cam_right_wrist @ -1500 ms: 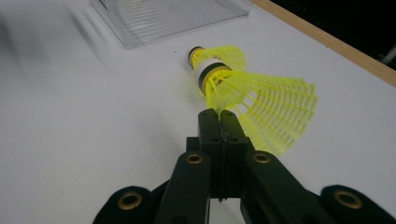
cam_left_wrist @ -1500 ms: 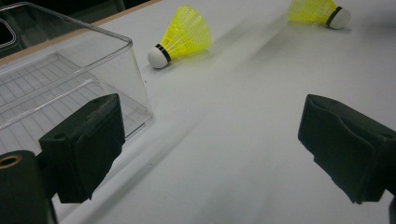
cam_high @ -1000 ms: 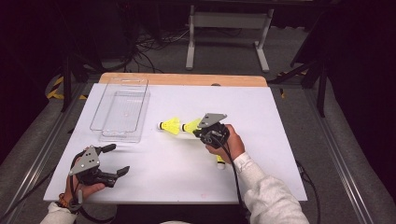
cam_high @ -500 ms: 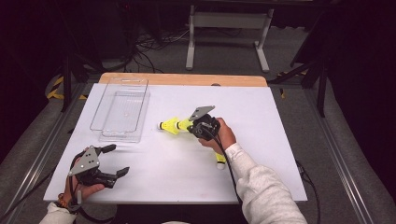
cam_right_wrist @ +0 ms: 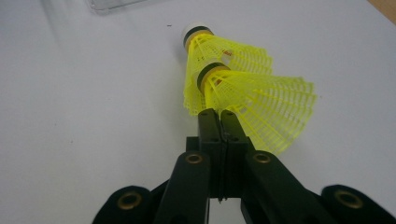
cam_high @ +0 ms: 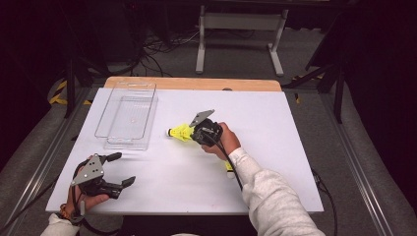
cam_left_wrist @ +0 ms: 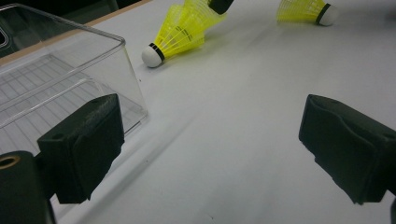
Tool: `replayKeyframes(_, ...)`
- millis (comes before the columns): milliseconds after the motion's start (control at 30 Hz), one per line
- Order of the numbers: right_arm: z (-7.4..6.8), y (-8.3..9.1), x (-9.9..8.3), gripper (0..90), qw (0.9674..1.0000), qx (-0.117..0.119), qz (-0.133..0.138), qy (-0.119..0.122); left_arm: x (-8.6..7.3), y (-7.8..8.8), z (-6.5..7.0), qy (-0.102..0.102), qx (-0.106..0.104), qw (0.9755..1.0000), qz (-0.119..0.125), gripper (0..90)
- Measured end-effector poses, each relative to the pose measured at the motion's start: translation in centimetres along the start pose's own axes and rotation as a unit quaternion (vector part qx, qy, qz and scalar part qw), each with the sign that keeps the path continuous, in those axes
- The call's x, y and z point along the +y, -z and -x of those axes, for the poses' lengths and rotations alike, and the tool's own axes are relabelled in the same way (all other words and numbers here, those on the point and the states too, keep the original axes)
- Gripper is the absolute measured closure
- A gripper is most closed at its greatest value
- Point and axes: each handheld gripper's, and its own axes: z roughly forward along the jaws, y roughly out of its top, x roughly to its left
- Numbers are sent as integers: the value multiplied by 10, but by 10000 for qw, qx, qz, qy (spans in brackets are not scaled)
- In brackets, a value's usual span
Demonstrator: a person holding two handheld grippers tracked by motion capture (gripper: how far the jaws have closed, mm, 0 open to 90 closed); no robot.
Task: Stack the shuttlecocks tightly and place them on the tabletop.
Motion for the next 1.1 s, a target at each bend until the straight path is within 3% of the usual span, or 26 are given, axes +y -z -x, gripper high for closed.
replayKeyframes(233,0,-5,7,884,9999,72,-127,-32,0,0,0,-10,-25,10000,-21,78)
replayKeyframes(400,-1,-11,10,841,9992,61,-365,129,0,-1,0,-15,-42,10000,-30,78)
replayKeyframes(633,-1,-16,11,804,9986,116,-496,162,0,-1,0,-23,-65,10000,-61,78)
replayKeyframes(867,-6,-15,14,693,9973,-70,-650,327,0,-2,0,-12,-68,9999,-76,79)
replayKeyframes(1100,-5,-5,13,640,9970,-174,-722,227,0,-2,0,-20,-59,9999,-90,80)
